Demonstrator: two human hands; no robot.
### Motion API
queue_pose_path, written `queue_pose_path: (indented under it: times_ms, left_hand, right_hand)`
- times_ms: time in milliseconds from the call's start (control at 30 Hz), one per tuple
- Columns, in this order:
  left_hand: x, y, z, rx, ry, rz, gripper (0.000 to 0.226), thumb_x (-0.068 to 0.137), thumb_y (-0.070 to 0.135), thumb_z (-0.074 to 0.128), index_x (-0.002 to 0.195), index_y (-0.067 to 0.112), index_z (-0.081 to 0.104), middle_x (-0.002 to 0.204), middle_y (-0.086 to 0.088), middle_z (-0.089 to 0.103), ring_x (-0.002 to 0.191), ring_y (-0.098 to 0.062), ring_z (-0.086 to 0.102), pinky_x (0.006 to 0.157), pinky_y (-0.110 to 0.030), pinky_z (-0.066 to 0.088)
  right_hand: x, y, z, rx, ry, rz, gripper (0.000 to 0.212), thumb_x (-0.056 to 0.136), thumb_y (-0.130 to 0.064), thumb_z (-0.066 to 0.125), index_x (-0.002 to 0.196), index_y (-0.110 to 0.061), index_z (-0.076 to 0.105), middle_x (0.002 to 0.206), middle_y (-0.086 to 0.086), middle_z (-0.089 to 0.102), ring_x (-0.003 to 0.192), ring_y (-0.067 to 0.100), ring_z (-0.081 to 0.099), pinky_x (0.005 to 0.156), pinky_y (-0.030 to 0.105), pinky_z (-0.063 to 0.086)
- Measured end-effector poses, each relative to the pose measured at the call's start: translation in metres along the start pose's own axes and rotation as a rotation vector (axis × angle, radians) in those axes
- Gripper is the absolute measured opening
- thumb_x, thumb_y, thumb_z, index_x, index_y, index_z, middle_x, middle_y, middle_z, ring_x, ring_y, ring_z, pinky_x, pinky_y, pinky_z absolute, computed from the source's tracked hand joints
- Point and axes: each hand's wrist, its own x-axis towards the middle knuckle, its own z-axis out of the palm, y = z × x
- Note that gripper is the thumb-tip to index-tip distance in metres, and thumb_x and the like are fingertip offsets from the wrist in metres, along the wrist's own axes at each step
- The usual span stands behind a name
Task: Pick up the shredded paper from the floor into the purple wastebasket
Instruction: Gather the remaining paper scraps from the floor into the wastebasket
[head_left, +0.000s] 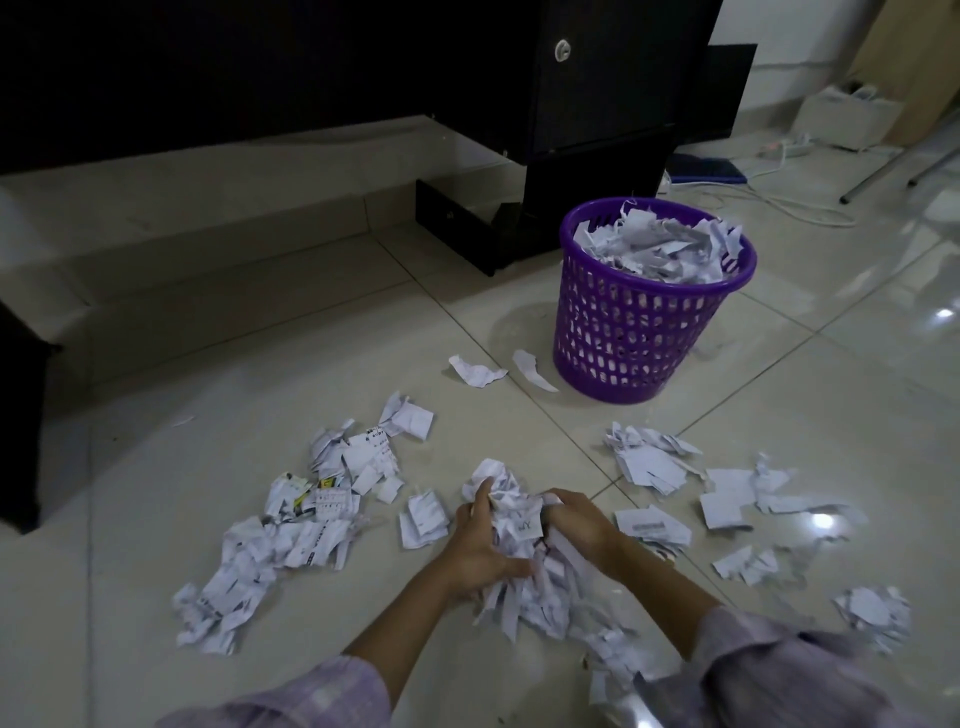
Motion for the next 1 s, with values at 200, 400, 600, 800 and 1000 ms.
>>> queue_pose_path:
  times_ms: [200,400,600,800,1000]
  left_hand:
    - [0.006,0.014,-0.002,-0.02,0.072,0.02,0.119,0.069,0.037,0.081,0.152,0.023,-0.002,0.152,-0.011,0.025,0.138,-0.028,0.033,0.11,-0.044,0.037]
    - [0.009,0.037,-0.004,-0.206,0.053,-0.003,0.121,0.07,0.026,0.084,0.152,0.027,-0.005,0.15,0.005,0.03,0.134,-0.02,0.041,0.103,-0.032,0.045]
    - [-0.003,0.057,-0.023,-0.564,0.115,-0.104,0.096,0.085,0.047,0.058,0.153,0.026,-0.007,0.157,-0.004,0.023,0.138,-0.027,0.034,0.104,-0.038,0.033]
    - [-0.009,0.055,-0.022,-0.903,0.114,-0.4,0.076,0.089,0.071,0.027,0.132,0.013,0.05,0.122,-0.013,0.057,0.108,-0.033,0.055,0.088,-0.045,0.046]
    - [-0.006,0.061,-0.019,-1.265,-0.056,-0.379,0.075,0.091,0.067,0.029,0.127,0.006,0.054,0.107,-0.02,0.068,0.093,-0.036,0.066,0.076,-0.053,0.054]
  right_hand:
    - [-0.001,-0.015,-0.01,0.581,-0.459,0.085,0.047,0.096,-0.044,0.047,0.116,-0.006,0.067,0.112,0.016,0.066,0.109,0.032,0.062,0.1,0.039,0.044]
    - [0.008,-0.021,-0.008,0.408,-0.206,-0.06,0.064,0.062,-0.037,0.086,0.115,-0.006,0.065,0.106,0.019,0.07,0.1,0.034,0.068,0.096,0.057,0.049]
    - [0.011,-0.031,-0.03,0.493,-0.129,-0.186,0.047,0.076,-0.012,0.073,0.121,-0.008,0.06,0.11,0.013,0.071,0.102,0.03,0.068,0.086,0.041,0.055]
    - [0.011,-0.059,-0.031,0.709,-0.053,-0.227,0.04,0.089,-0.002,0.061,0.127,-0.012,0.057,0.117,0.01,0.069,0.105,0.024,0.067,0.082,0.034,0.057]
    - [0.003,-0.056,-0.025,0.598,-0.04,-0.199,0.034,0.086,-0.007,0.065,0.119,-0.016,0.059,0.113,0.007,0.07,0.102,0.022,0.068,0.09,0.039,0.054]
